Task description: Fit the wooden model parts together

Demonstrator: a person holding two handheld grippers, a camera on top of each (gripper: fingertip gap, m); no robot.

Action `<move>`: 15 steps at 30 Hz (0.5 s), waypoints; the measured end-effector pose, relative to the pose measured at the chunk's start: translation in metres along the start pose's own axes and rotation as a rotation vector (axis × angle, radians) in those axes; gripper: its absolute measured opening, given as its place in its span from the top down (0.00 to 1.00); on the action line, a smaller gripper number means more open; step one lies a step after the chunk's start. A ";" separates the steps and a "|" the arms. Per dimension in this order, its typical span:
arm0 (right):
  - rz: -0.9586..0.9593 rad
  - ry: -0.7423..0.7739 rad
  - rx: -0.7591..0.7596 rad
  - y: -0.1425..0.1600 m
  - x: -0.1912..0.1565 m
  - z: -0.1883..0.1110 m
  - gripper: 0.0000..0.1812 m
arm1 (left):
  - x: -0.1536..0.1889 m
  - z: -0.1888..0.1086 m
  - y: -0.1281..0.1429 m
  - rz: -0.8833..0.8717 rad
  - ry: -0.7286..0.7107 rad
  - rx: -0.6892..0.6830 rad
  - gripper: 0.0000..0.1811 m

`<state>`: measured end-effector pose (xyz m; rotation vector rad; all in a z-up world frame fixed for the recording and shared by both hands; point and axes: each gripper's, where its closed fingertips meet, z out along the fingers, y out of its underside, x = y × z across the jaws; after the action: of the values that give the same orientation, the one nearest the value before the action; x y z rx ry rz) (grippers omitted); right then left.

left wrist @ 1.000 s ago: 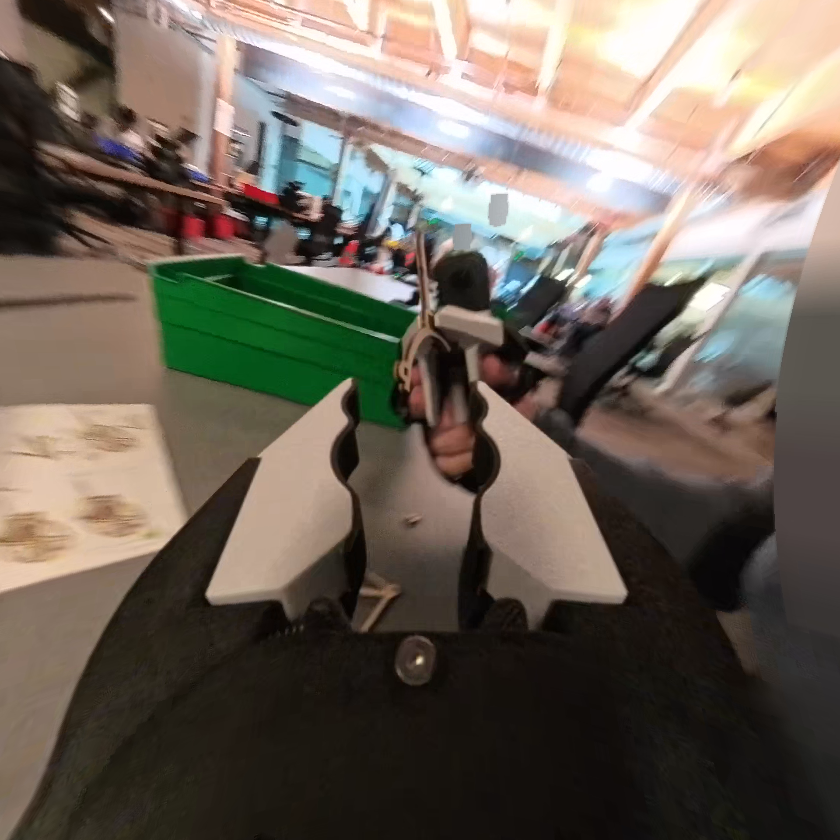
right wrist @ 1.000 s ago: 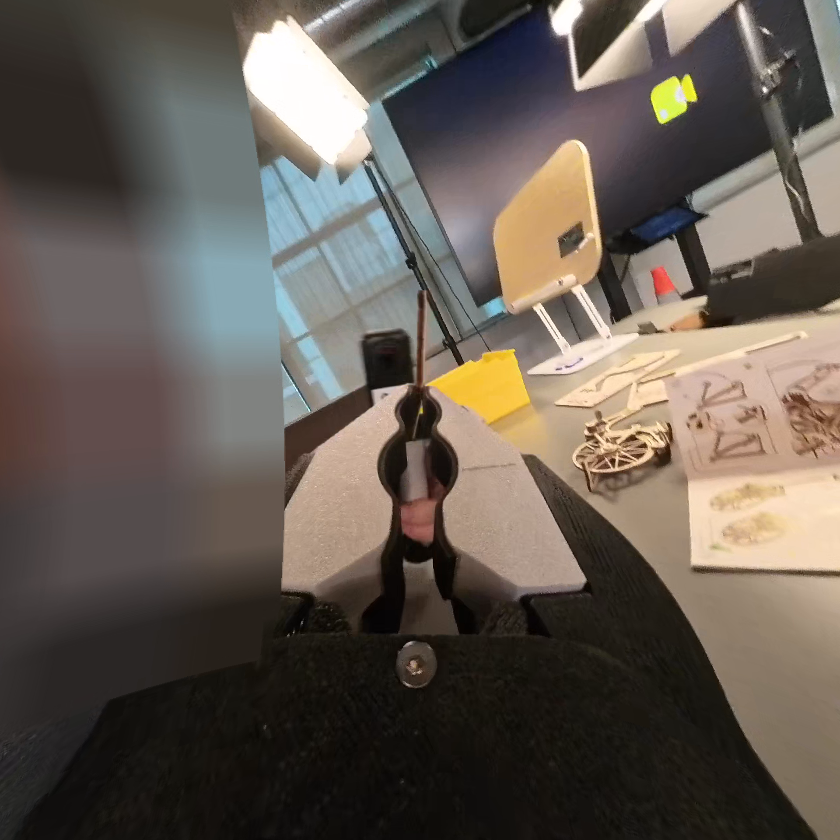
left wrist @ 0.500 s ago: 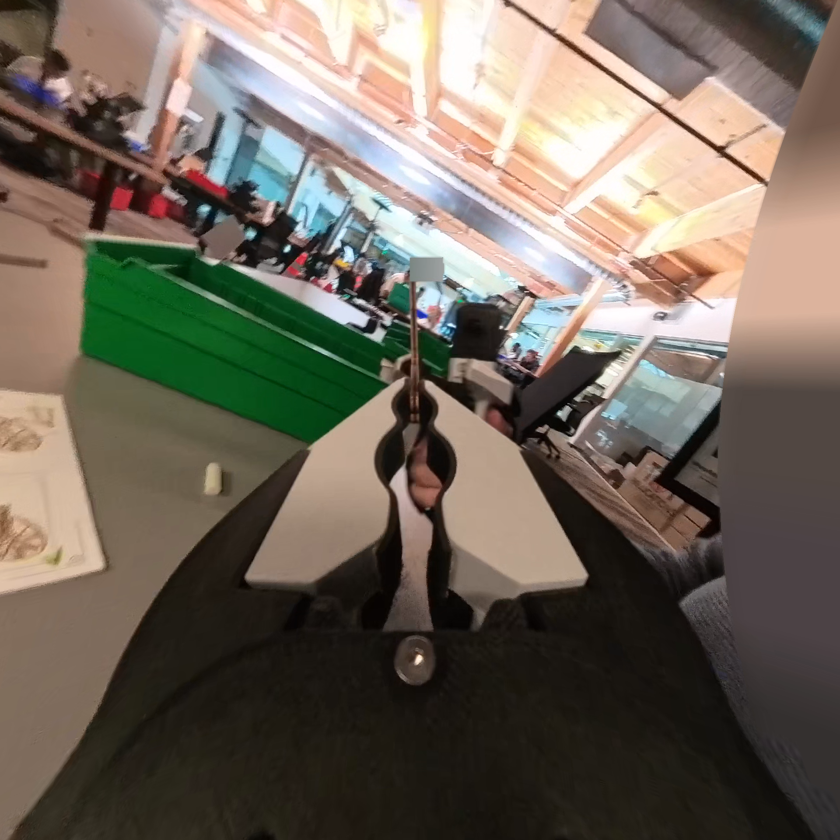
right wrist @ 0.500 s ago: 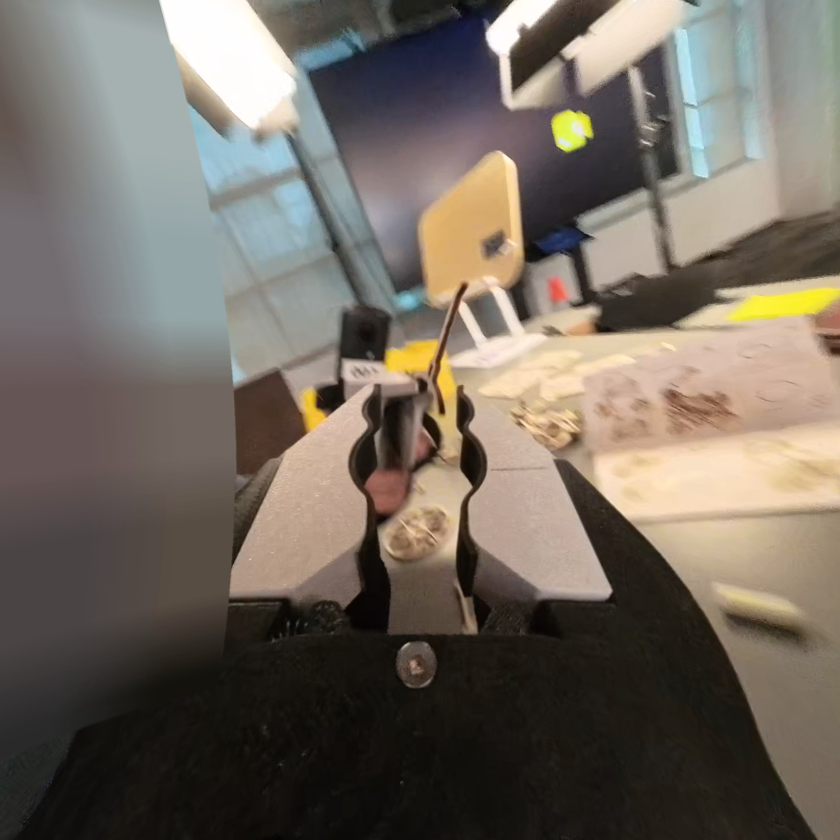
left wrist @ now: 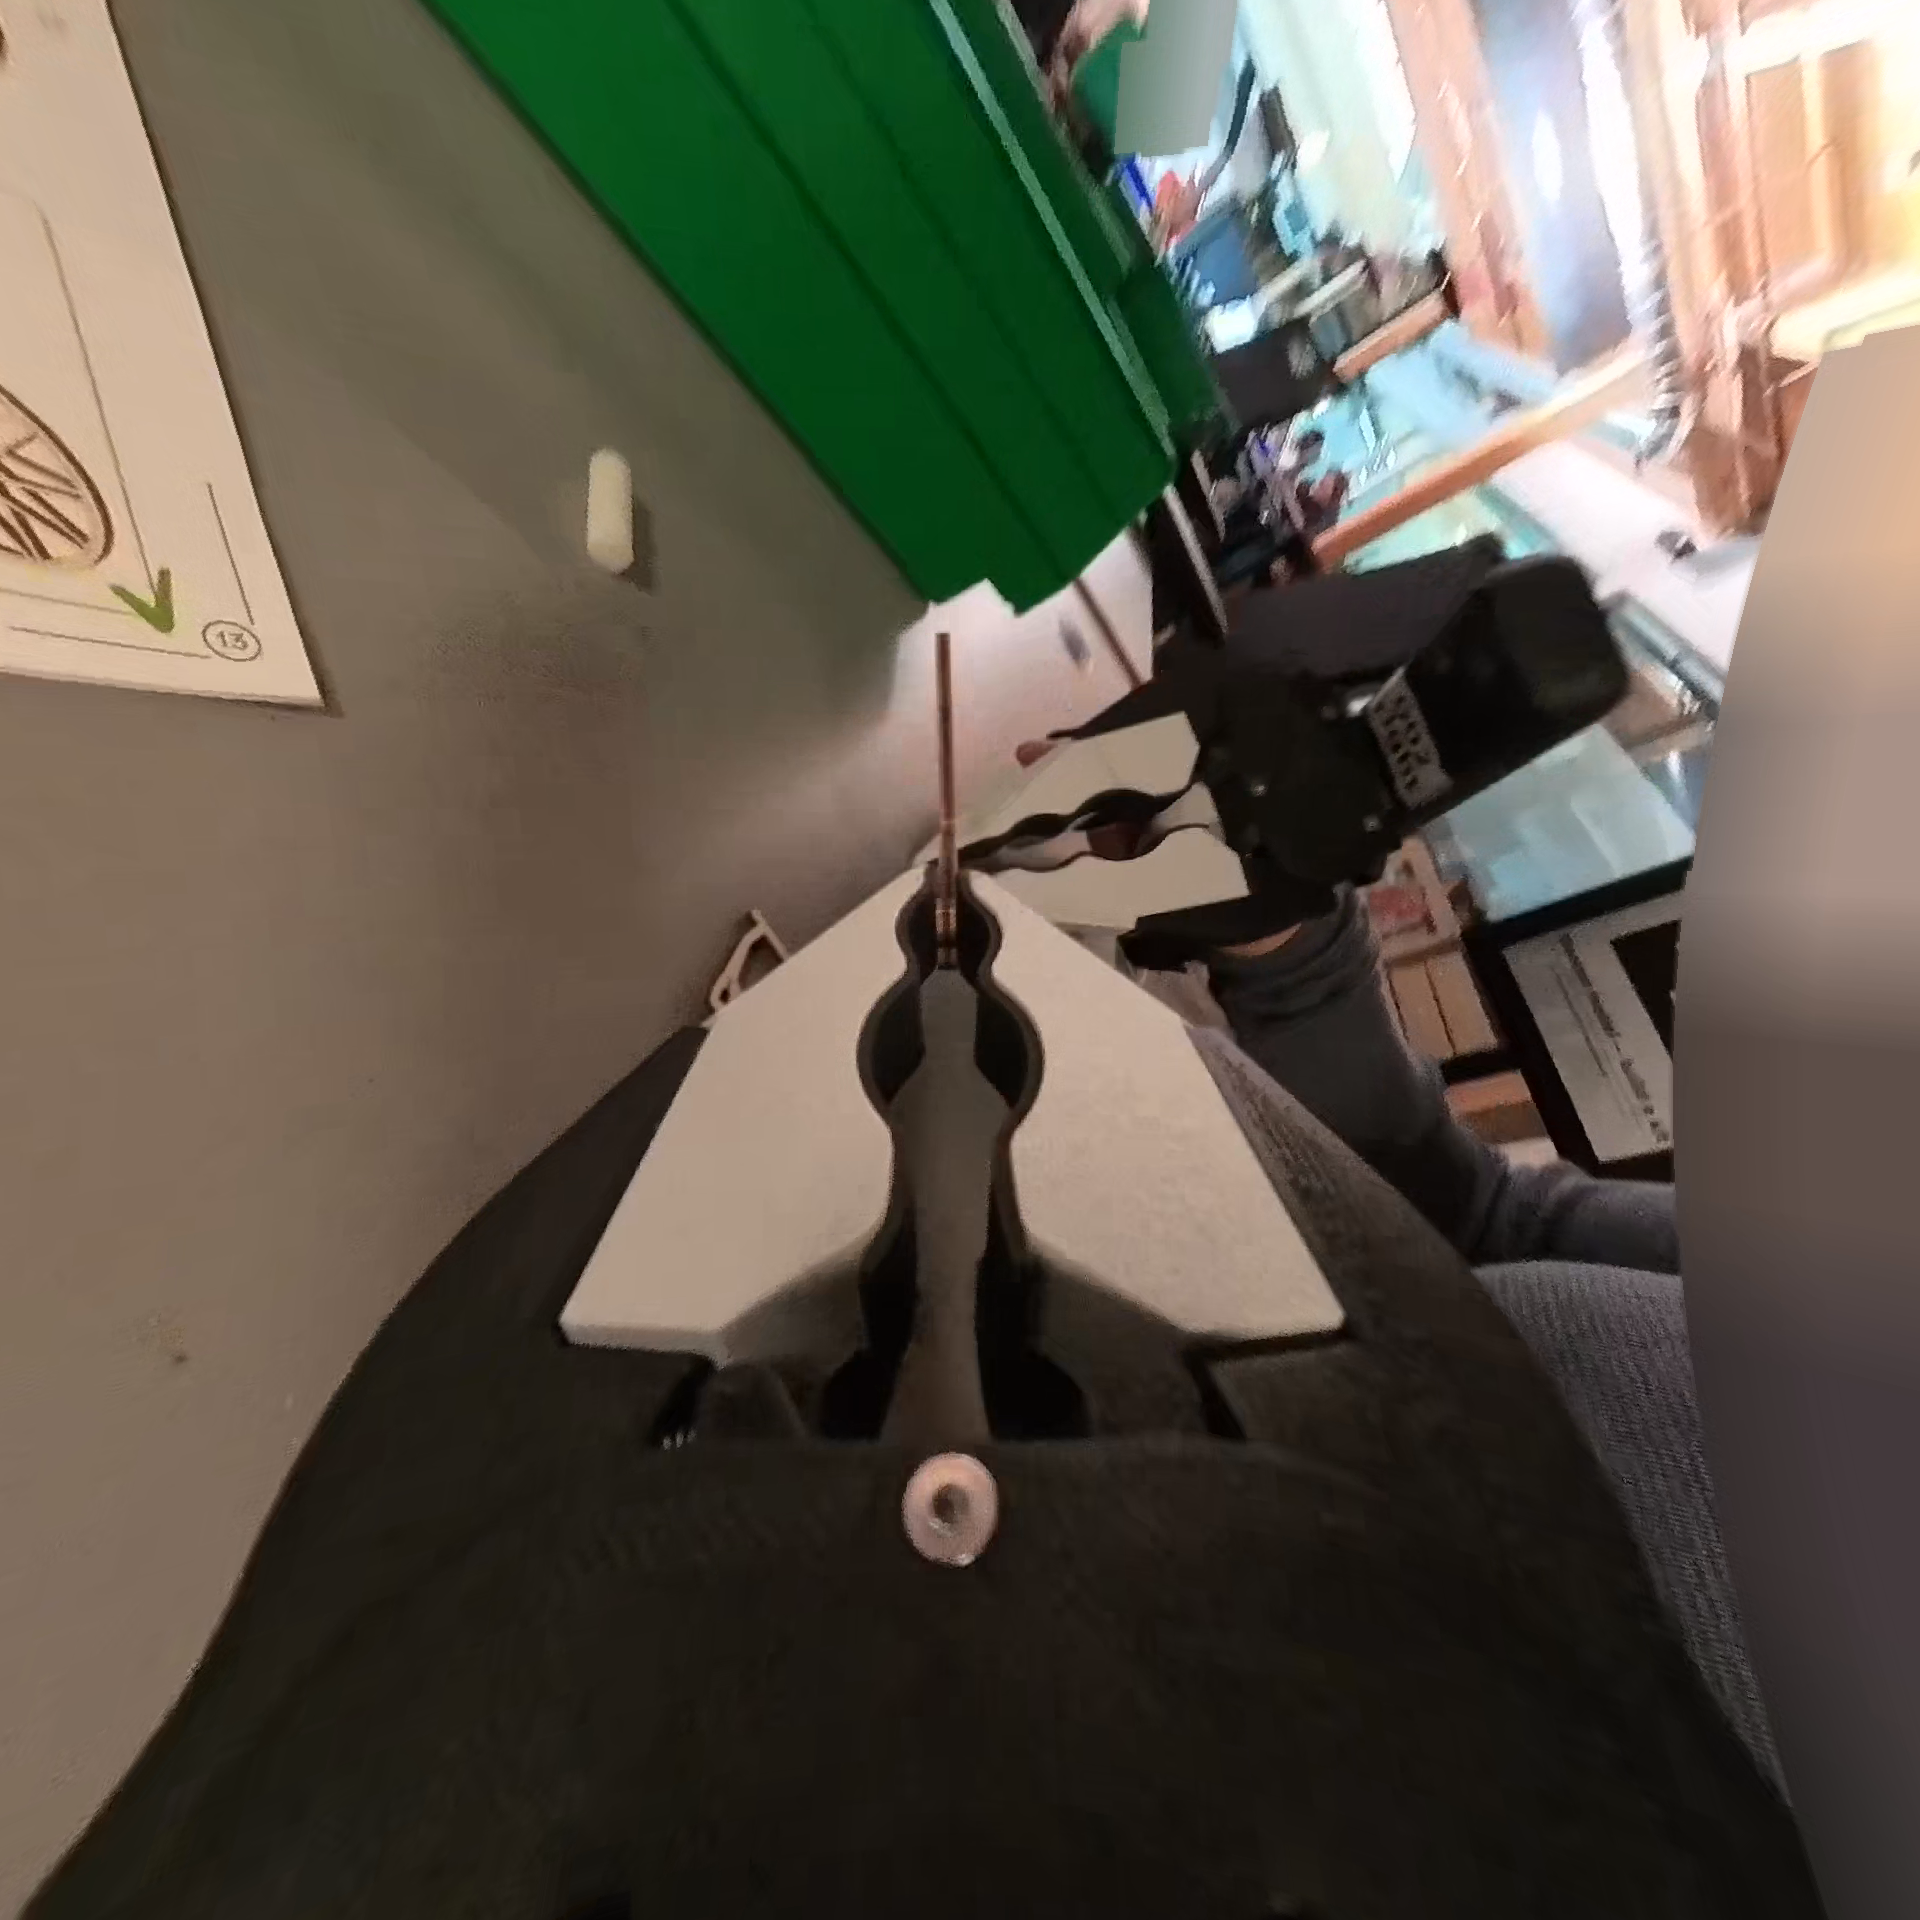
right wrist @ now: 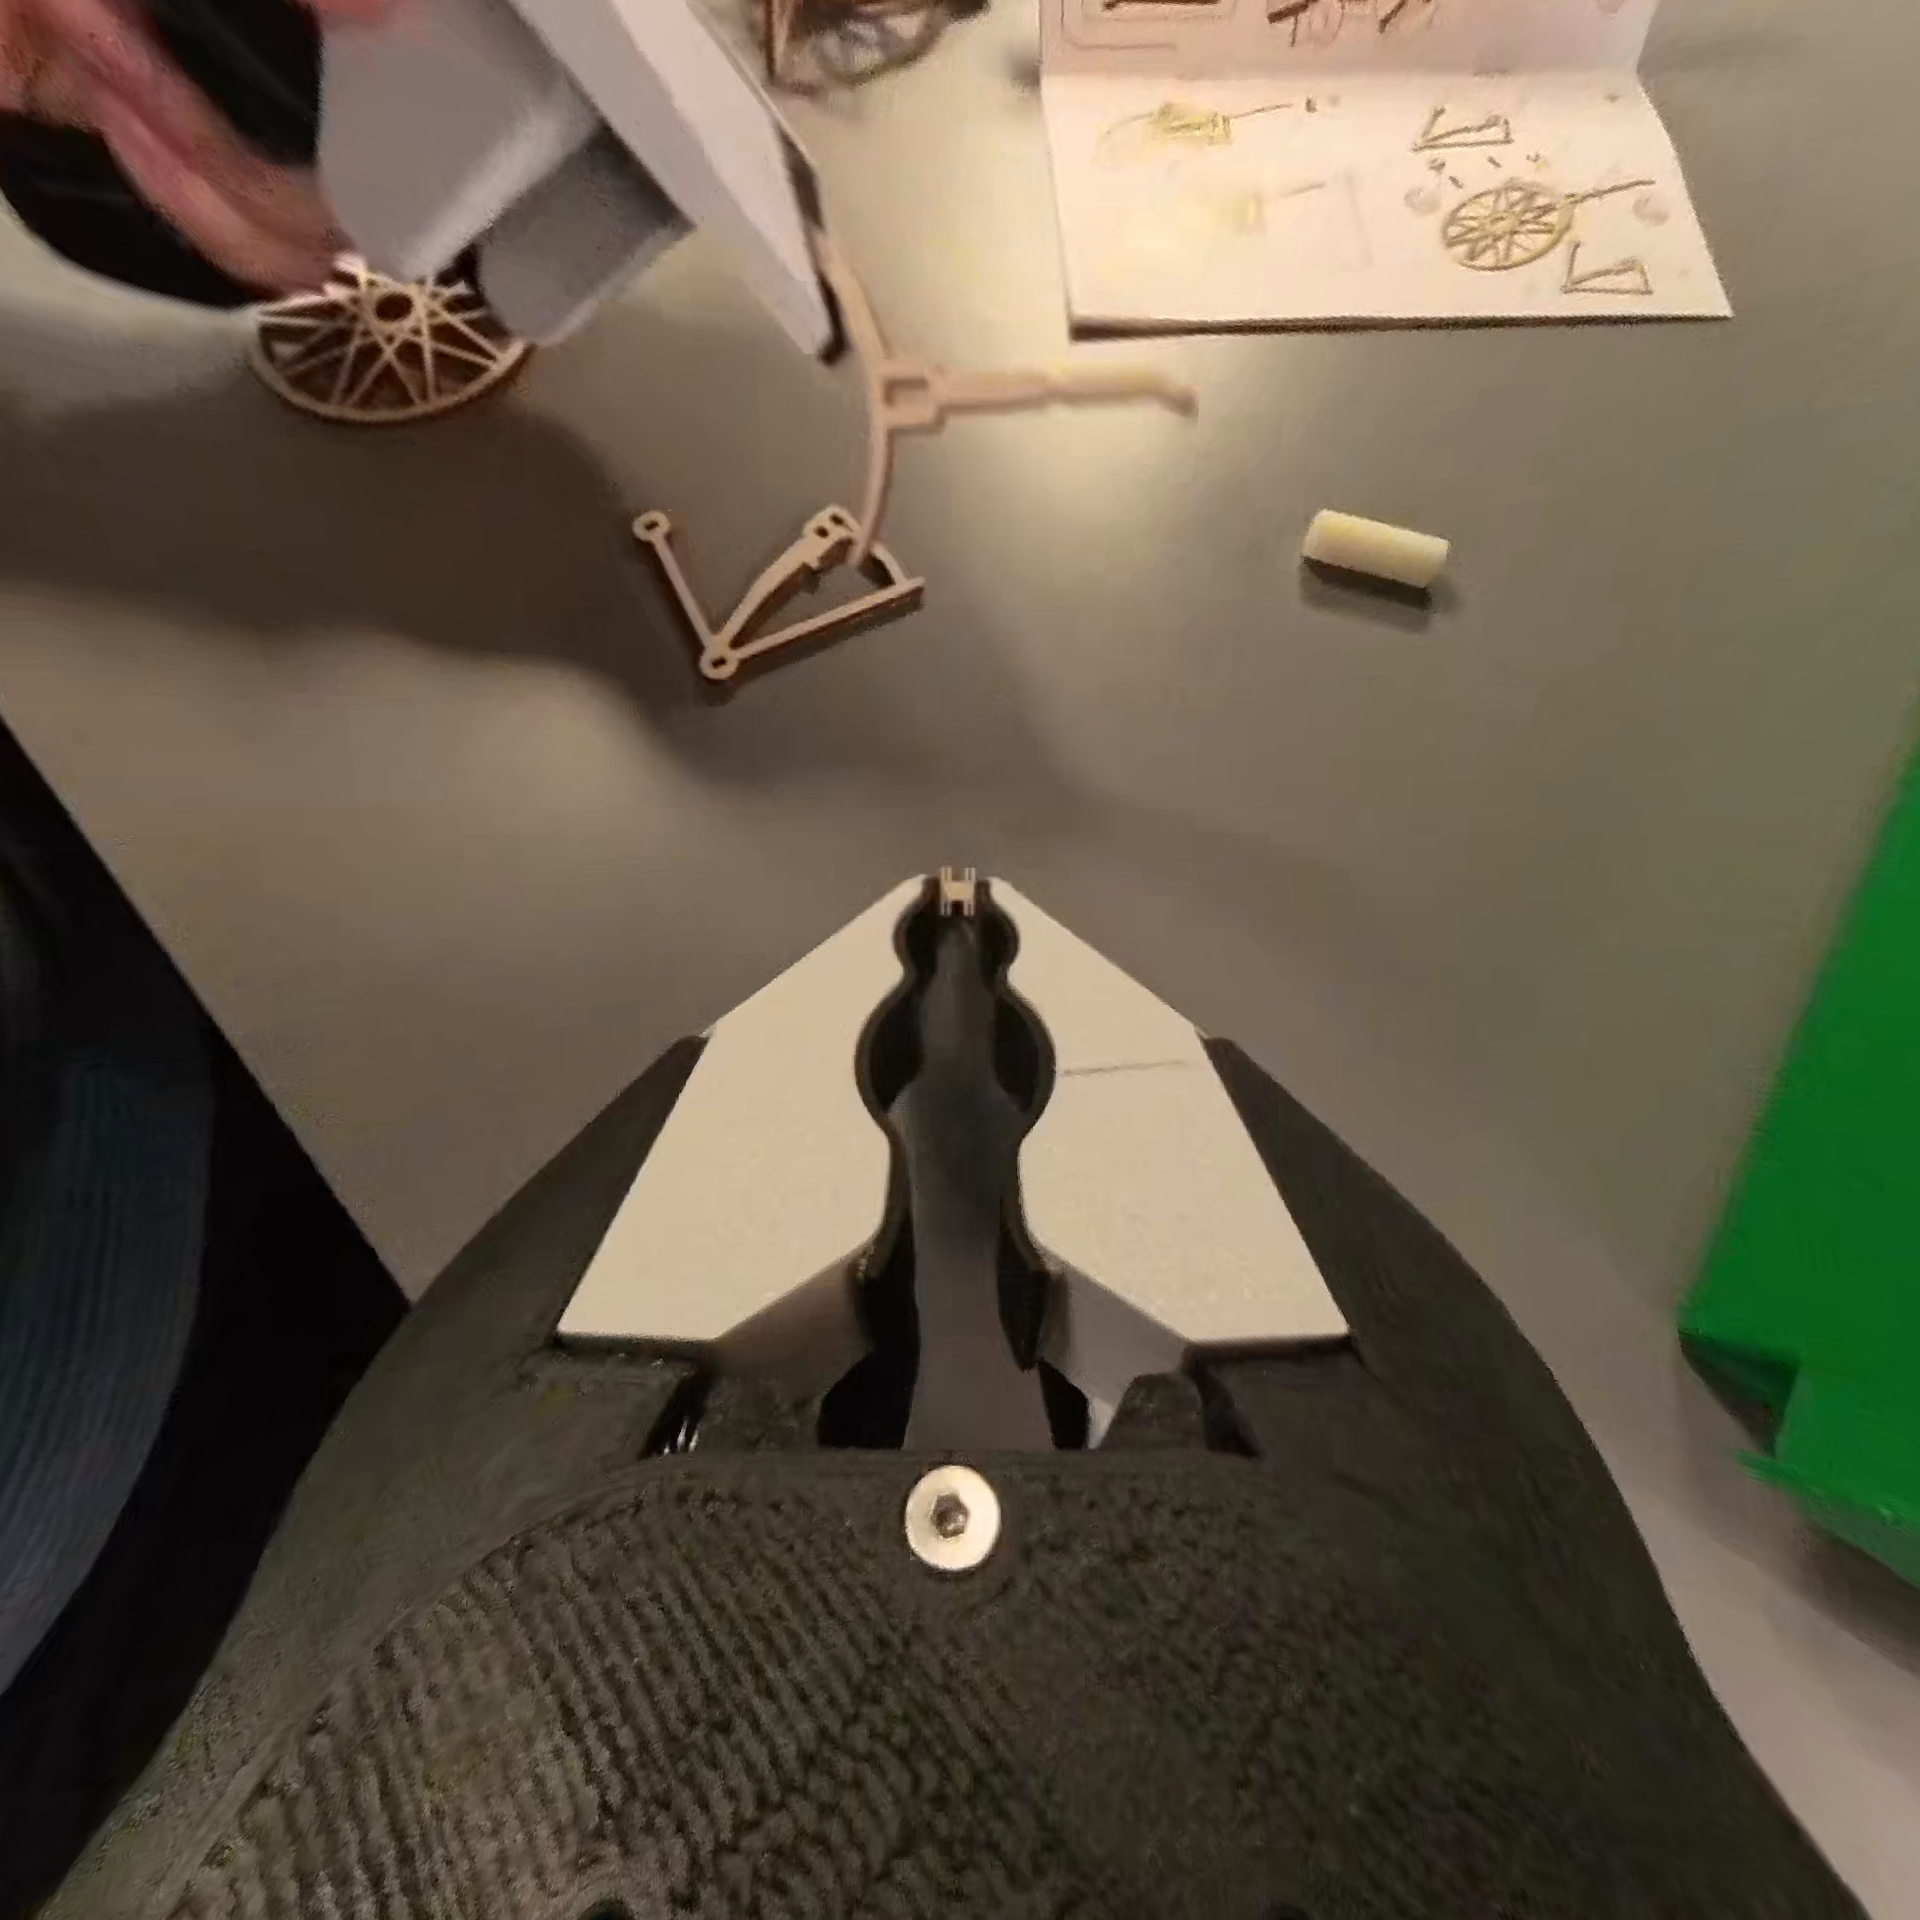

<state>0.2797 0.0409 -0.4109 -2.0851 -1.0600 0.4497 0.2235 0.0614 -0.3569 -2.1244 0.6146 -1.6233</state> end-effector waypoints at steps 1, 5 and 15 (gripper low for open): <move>-0.009 -0.001 -0.012 0.000 -0.001 0.000 0.98 | -0.002 0.003 0.002 -0.012 -0.004 -0.055 0.99; -0.061 0.079 -0.001 -0.003 0.003 -0.019 0.98 | -0.013 0.025 0.004 -0.004 -0.038 -0.307 0.99; -0.197 0.235 0.156 -0.012 0.010 -0.057 0.98 | -0.029 0.058 0.009 0.151 -0.203 -0.542 0.84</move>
<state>0.3134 0.0275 -0.3636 -1.8235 -1.0427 0.1779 0.2722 0.0726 -0.3997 -2.4943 1.2211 -1.2326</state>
